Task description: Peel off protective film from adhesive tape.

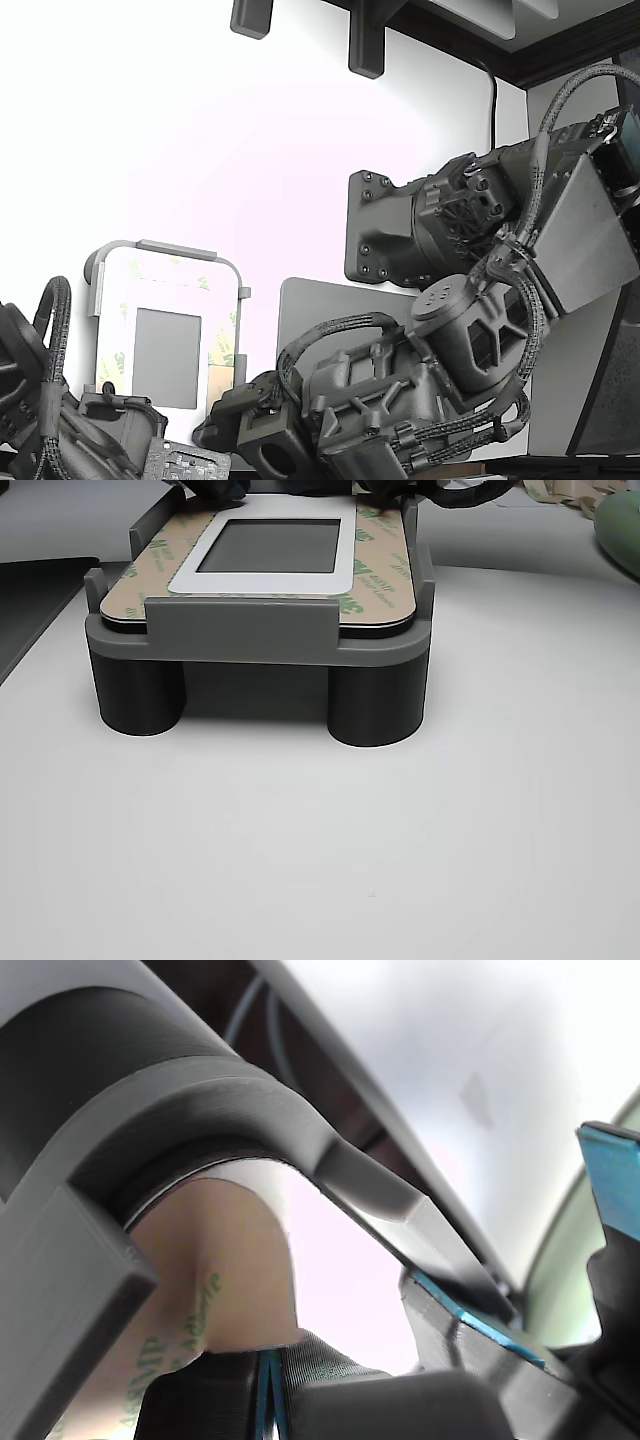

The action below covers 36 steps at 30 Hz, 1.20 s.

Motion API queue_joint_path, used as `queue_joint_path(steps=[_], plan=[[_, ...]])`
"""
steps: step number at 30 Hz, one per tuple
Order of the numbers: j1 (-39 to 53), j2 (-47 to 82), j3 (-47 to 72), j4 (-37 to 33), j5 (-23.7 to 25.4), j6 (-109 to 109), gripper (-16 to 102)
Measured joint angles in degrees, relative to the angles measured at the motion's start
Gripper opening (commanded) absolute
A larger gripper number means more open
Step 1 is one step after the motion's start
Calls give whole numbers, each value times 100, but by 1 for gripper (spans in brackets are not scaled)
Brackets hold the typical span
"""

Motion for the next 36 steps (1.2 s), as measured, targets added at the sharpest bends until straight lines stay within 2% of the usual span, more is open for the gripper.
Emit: queue_joint_path(steps=[19, 36], plan=[[-149, -18, -158, 264, -141, -79, -6], [-149, -9, -9, 62, -141, 53, -7]])
